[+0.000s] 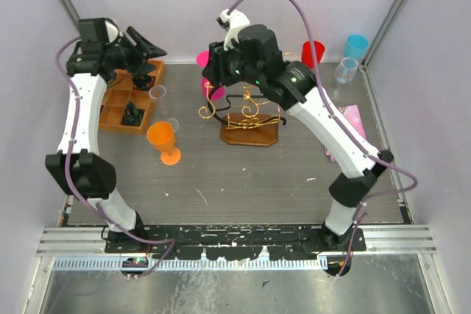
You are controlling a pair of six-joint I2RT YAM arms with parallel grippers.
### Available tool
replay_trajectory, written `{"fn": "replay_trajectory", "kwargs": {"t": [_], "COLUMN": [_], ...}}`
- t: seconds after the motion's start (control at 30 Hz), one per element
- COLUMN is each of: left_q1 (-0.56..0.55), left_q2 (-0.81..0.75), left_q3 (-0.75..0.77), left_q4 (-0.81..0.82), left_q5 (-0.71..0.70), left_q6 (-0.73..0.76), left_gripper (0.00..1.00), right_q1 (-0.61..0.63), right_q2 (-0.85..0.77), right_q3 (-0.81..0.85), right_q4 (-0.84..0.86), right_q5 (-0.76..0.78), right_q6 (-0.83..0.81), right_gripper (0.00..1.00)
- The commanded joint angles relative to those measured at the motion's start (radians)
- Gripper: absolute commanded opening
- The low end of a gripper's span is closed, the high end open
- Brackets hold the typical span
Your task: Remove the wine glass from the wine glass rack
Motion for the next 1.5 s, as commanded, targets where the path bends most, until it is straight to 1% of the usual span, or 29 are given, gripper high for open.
{"fn": "replay_trajectory", "kwargs": {"t": [0.0,0.03,0.1,0.13,0.23,0.3,0.37,0.4,0.47,0.57,0.67,0.83,0.93,1.1,1.2,1.23,1.33,1.37,1.47], "left_q1": [-0.089,-0.105,-0.136,-0.147,-0.178,-0.193,-0.199,-0.201,-0.201,-0.206,-0.208,-0.210,-0.214,-0.237,-0.246,-0.247,-0.248,-0.247,-0.247], "left_q2": [0.150,0.203,0.293,0.327,0.376,0.398,0.434,0.450,0.454,0.466,0.470,0.457,0.482,0.510,0.529,0.530,0.507,0.498,0.492], "left_q3": [0.145,0.206,0.289,0.317,0.371,0.397,0.458,0.477,0.471,0.471,0.477,0.444,0.460,0.467,0.479,0.481,0.458,0.441,0.436], "left_q4": [0.100,0.067,0.030,0.021,0.027,0.013,-0.060,-0.081,-0.072,-0.066,-0.084,-0.079,-0.101,-0.084,-0.073,-0.067,-0.033,-0.014,-0.004], "left_q5": [0.146,0.149,0.165,0.177,0.170,0.151,0.113,0.108,0.102,0.105,0.082,0.038,0.040,0.050,0.063,0.066,0.064,0.059,0.057], "left_q6": [-0.041,-0.037,-0.031,-0.033,-0.038,-0.031,0.004,0.014,0.014,0.009,0.018,0.038,0.048,0.052,0.047,0.041,0.032,0.028,0.024], "left_gripper": [0.65,0.62,0.56,0.55,0.51,0.51,0.50,0.50,0.49,0.49,0.48,0.48,0.48,0.50,0.49,0.46,0.33,0.26,0.13], "right_q1": [-0.004,-0.013,-0.050,-0.074,-0.166,-0.258,-0.346,-0.374,-0.409,-0.443,-0.468,-0.486,-0.490,-0.494,-0.496,-0.498,-0.500,-0.501,-0.505], "right_q2": [-0.222,-0.238,-0.240,-0.236,-0.244,-0.264,-0.280,-0.289,-0.306,-0.326,-0.336,-0.348,-0.349,-0.348,-0.354,-0.355,-0.361,-0.363,-0.362], "right_q3": [-0.064,-0.077,-0.052,-0.038,-0.051,-0.095,-0.134,-0.152,-0.180,-0.209,-0.223,-0.245,-0.257,-0.274,-0.290,-0.296,-0.310,-0.314,-0.330], "right_q4": [0.054,0.044,-0.017,-0.058,-0.101,-0.104,-0.103,-0.099,-0.098,-0.096,-0.096,-0.090,-0.080,-0.080,-0.081,-0.081,-0.080,-0.080,-0.078], "right_q5": [0.123,0.152,0.168,0.170,0.143,0.082,-0.002,-0.031,-0.057,-0.070,-0.087,-0.100,-0.117,-0.140,-0.142,-0.144,-0.141,-0.141,-0.151], "right_q6": [0.006,0.006,0.015,0.025,0.061,0.093,0.126,0.133,0.130,0.118,0.111,0.093,0.090,0.077,0.070,0.067,0.063,0.061,0.063], "right_gripper": [0.48,0.49,0.50,0.51,0.54,0.54,0.55,0.55,0.55,0.55,0.56,0.56,0.56,0.58,0.58,0.58,0.58,0.59,0.59]}}
